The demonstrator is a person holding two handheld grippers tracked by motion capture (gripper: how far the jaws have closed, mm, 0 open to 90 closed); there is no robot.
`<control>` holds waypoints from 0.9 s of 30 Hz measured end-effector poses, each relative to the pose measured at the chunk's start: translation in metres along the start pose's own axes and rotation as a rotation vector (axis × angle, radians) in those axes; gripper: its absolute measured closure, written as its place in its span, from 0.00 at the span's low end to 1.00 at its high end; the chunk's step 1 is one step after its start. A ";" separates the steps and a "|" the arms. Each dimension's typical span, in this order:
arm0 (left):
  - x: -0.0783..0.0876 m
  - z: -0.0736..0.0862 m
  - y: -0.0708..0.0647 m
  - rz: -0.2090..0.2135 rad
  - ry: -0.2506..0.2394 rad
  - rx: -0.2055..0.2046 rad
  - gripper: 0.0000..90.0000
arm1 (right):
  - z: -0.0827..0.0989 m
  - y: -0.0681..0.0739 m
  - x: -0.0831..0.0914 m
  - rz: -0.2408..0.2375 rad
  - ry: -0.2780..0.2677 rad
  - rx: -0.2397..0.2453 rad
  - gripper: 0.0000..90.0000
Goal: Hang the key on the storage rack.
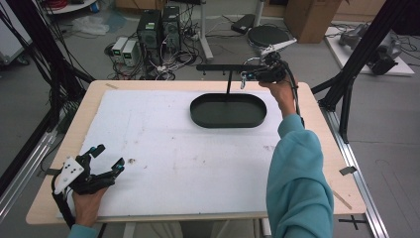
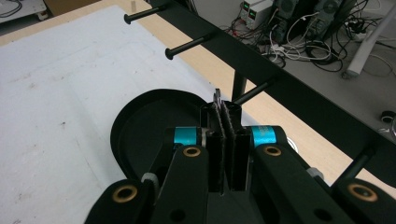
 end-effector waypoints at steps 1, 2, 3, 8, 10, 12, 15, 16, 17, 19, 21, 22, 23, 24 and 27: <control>0.000 0.000 0.000 0.000 0.000 0.000 0.16 | 0.000 0.000 -0.001 0.005 -0.005 0.004 0.99; 0.000 0.000 0.000 -0.001 -0.001 0.001 0.16 | 0.000 -0.001 -0.001 0.005 -0.005 0.005 0.99; 0.000 0.000 0.000 0.000 -0.001 0.001 0.16 | 0.000 -0.001 -0.001 0.008 0.001 0.002 0.99; 0.000 0.000 0.000 0.000 0.000 0.001 0.16 | 0.001 -0.002 -0.003 0.015 -0.010 -0.008 0.99; 0.000 0.000 0.000 0.001 -0.001 0.002 0.16 | 0.001 -0.003 -0.004 0.015 -0.010 -0.009 0.99; 0.000 0.000 0.000 0.001 -0.001 0.001 0.16 | 0.001 -0.004 -0.005 0.019 -0.014 -0.003 0.99; 0.000 0.000 0.000 0.000 -0.001 0.001 0.16 | 0.001 -0.005 -0.006 0.031 -0.015 -0.008 0.99; 0.000 0.000 0.000 0.001 -0.001 0.002 0.16 | 0.001 -0.005 -0.006 0.038 -0.015 -0.008 0.99; 0.000 0.000 0.000 0.001 -0.001 0.002 0.16 | 0.001 -0.005 -0.007 0.039 -0.016 -0.005 0.99; 0.000 0.000 0.000 0.001 -0.002 0.002 0.16 | 0.001 -0.006 -0.007 0.050 -0.021 -0.003 0.99; 0.000 0.000 0.000 0.002 -0.002 0.002 0.16 | 0.002 -0.007 -0.008 0.048 -0.024 -0.006 0.99; 0.000 0.000 0.000 0.002 -0.002 0.002 0.16 | 0.002 -0.007 -0.008 0.058 -0.024 0.001 0.99; 0.000 0.000 0.000 0.002 -0.003 0.003 0.16 | 0.002 -0.008 -0.009 0.056 -0.026 0.002 0.99; 0.000 0.000 0.000 0.001 -0.003 0.004 0.16 | 0.002 -0.008 -0.009 0.059 -0.026 0.004 0.99; 0.000 0.000 0.000 0.001 -0.003 0.003 0.16 | 0.002 -0.008 -0.010 0.072 -0.027 0.009 0.99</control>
Point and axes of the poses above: each handheld gripper's, and its own axes: x roughly backward along the jaws, z roughly out of its underside, y roughly to its left, the point moved 3 cm from there along -x, roughly forward along the jaws, and after that the axes turned 4 degrees about -x, right-handed, at the moved point
